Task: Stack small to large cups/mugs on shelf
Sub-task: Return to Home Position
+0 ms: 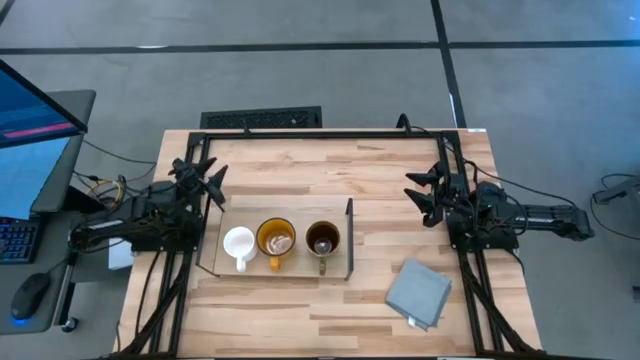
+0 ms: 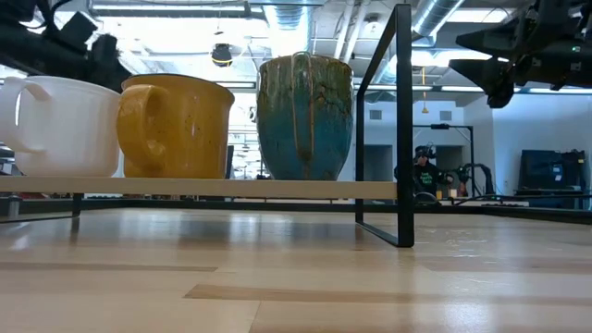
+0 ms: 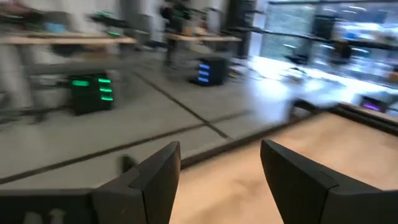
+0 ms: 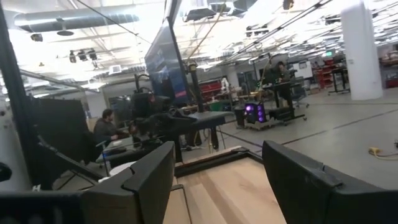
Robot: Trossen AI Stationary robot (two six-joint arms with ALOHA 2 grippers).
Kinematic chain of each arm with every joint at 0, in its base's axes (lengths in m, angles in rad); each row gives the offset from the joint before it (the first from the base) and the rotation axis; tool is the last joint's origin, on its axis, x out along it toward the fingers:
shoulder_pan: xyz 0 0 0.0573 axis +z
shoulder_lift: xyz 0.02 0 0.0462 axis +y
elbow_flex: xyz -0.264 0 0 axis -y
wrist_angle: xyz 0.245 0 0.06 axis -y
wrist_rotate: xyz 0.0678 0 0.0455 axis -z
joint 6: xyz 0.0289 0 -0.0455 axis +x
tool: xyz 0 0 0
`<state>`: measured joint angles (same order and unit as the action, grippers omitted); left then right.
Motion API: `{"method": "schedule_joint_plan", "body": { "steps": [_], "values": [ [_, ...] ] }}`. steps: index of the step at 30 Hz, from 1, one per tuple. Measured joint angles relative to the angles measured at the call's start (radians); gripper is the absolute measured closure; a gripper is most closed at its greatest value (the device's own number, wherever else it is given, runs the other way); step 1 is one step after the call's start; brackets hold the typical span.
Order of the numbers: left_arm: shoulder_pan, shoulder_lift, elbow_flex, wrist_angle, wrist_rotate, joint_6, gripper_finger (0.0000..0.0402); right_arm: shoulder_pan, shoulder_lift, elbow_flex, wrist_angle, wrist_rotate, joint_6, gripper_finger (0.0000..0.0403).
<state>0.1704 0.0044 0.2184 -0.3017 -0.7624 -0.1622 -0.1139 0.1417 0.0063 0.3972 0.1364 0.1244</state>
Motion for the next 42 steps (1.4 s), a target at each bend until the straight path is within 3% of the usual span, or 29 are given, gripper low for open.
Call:
{"method": "schedule_joint_plan", "body": {
  "steps": [3,12,18,22,26,30,36,42],
  "values": [
    [0.047,0.000,0.000,0.039,-0.060,0.017,0.0186,0.000,0.000,0.000,0.000,0.000,0.000,0.0136],
    [0.235,0.003,-0.001,0.096,-0.014,0.091,0.0186,0.000,0.000,0.000,0.000,0.007,0.000,0.0136],
    [0.397,0.038,-0.005,0.137,0.120,0.116,0.0186,-0.017,0.000,0.000,0.000,0.046,0.001,0.0136],
    [0.472,0.066,-0.052,0.114,0.225,0.039,0.0186,-0.036,0.000,0.000,0.000,0.045,0.034,0.0136],
    [0.504,0.065,-0.115,0.134,0.317,-0.005,0.0186,-0.039,0.000,0.000,0.000,0.024,0.052,0.0136],
    [0.510,0.069,-0.139,0.145,0.340,-0.019,0.0186,-0.039,0.000,0.000,0.000,0.021,0.053,0.0136],
    [0.510,0.055,-0.130,0.093,0.262,-0.007,0.0186,-0.039,0.000,0.000,-0.007,0.019,0.051,0.0136],
    [0.510,0.054,-0.125,0.068,0.256,-0.038,0.0186,-0.039,0.000,0.000,-0.069,0.020,0.043,0.0136]
  ]
}}
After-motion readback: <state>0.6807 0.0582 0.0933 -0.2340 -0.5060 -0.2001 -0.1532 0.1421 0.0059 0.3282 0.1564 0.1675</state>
